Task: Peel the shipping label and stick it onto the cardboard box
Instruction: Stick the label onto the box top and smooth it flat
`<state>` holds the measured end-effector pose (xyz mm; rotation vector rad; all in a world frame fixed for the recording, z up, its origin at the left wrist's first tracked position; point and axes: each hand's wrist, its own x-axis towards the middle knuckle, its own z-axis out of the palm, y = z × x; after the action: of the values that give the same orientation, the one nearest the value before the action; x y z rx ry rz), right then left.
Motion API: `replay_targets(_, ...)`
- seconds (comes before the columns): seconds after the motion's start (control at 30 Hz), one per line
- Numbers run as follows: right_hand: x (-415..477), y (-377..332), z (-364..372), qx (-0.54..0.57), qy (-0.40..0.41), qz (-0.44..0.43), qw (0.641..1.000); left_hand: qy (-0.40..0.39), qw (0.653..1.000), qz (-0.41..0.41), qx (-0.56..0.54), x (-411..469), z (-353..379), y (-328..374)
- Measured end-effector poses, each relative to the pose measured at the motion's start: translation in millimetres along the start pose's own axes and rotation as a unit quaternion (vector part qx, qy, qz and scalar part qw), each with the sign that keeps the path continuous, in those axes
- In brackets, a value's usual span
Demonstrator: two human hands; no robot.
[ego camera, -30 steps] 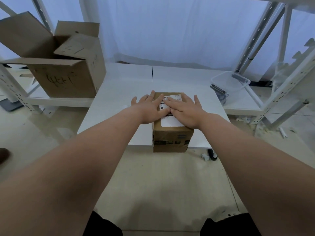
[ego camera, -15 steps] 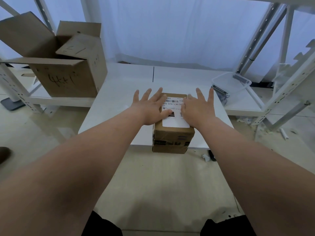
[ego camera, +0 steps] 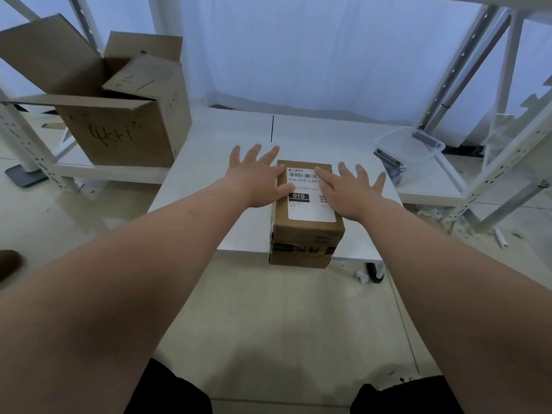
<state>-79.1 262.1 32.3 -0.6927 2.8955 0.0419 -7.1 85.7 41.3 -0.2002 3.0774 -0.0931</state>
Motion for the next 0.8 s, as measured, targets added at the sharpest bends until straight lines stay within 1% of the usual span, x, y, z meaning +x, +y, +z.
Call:
replay_targets(0.07, -0.7, -2.1, 0.9, 0.003, -0.009, 0.018, 1.0, 0.055, 0.996, 0.07, 0.029, -4.8, -0.2, 4.6)
replay_targets(0.1, -1.3, -2.9, 1.1, 0.0, -0.012, 0.024, 1.0, 0.061, 0.992, 0.105, 0.017, -6.4, 1.7, 8.6)
replay_targets(0.13, -1.5, -3.9, 1.2, -0.006, -0.013, 0.028, 1.0, 0.046, 0.991, 0.122, -0.014, -7.4, 4.7, 13.2)
replay_targets(0.2, -1.5, -6.4, 0.5, -0.022, -0.009, 0.029, 0.999, -0.011, 0.991, 0.099, -0.086, -8.3, 9.2, 21.0)
replay_targets(0.23, -1.8, -7.4, 0.1, -0.028, -0.001, 0.025, 0.999, -0.026, 0.991, 0.082, -0.102, -7.2, 10.9, 23.2)
replay_targets(0.37, -4.7, -3.2, -1.3, -0.021, 0.041, -0.042, 0.998, -0.041, 0.995, 0.03, -0.084, -2.4, 10.5, 26.2)
replay_targets(0.5, -6.0, -0.9, -0.7, -0.009, 0.036, -0.074, 0.997, -0.036, 0.996, -0.001, -0.077, 4.9, 7.0, 30.6)
replay_targets(0.57, -4.1, -3.0, 0.5, 0.002, 0.019, -0.069, 0.997, -0.02, 0.997, -0.012, -0.078, 7.8, 6.7, 32.6)
replay_targets(0.67, -1.2, -1.8, 1.0, 0.015, -0.002, -0.034, 0.999, -0.012, 0.997, -0.029, -0.076, 10.9, 7.1, 29.8)
replay_targets(0.8, -2.4, 9.9, -1.6, 0.033, -0.015, 0.003, 0.999, -0.005, 0.997, -0.038, -0.063, 6.9, 4.6, 11.2)
